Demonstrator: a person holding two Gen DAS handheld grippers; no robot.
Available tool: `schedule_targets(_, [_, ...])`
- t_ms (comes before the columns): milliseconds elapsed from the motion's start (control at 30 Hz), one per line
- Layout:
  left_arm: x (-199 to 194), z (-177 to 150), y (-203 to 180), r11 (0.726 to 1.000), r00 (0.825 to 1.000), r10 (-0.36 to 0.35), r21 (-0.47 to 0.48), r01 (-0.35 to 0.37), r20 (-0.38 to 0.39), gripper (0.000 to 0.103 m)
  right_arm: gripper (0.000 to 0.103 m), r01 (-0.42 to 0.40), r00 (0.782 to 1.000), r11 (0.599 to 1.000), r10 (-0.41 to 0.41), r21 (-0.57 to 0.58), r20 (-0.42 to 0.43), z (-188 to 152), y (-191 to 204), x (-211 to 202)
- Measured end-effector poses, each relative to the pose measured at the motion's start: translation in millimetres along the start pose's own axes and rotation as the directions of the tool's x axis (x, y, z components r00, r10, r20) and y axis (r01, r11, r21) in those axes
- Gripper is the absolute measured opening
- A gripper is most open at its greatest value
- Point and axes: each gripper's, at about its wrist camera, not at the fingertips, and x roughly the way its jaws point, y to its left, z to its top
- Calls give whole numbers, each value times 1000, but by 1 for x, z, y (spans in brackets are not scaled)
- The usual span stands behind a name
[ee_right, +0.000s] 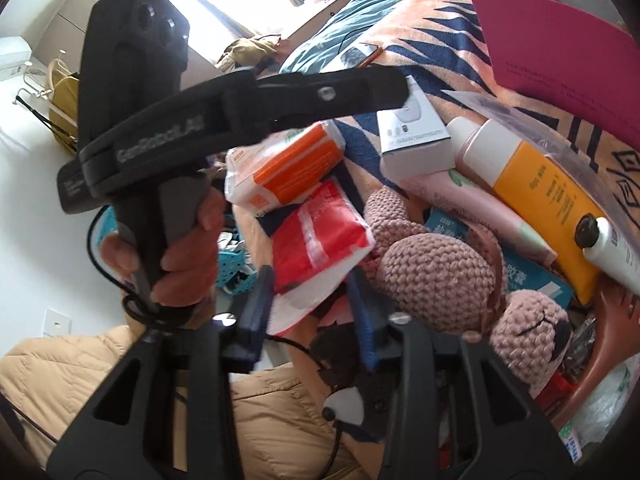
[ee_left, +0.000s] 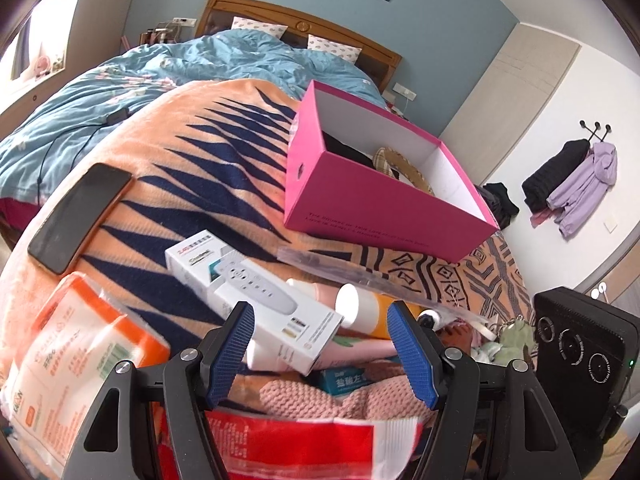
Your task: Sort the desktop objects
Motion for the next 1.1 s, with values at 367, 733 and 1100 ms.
schedule_targets(367, [-5,-8,11,1000,1000,-5,7,5,-10,70,13,258,949,955,-223,-144,221,4,8,-63])
schedule_targets(733, [19,-23,-12,993,985,-100,53,108,-141,71,13,369,891,930,-354,3,283,8,-56,-116])
schedule_targets(1100, [29,-33,-42,981,956,-140,95,170,-257,71,17,292,928,953,-302,80,217,-4,-89,-106])
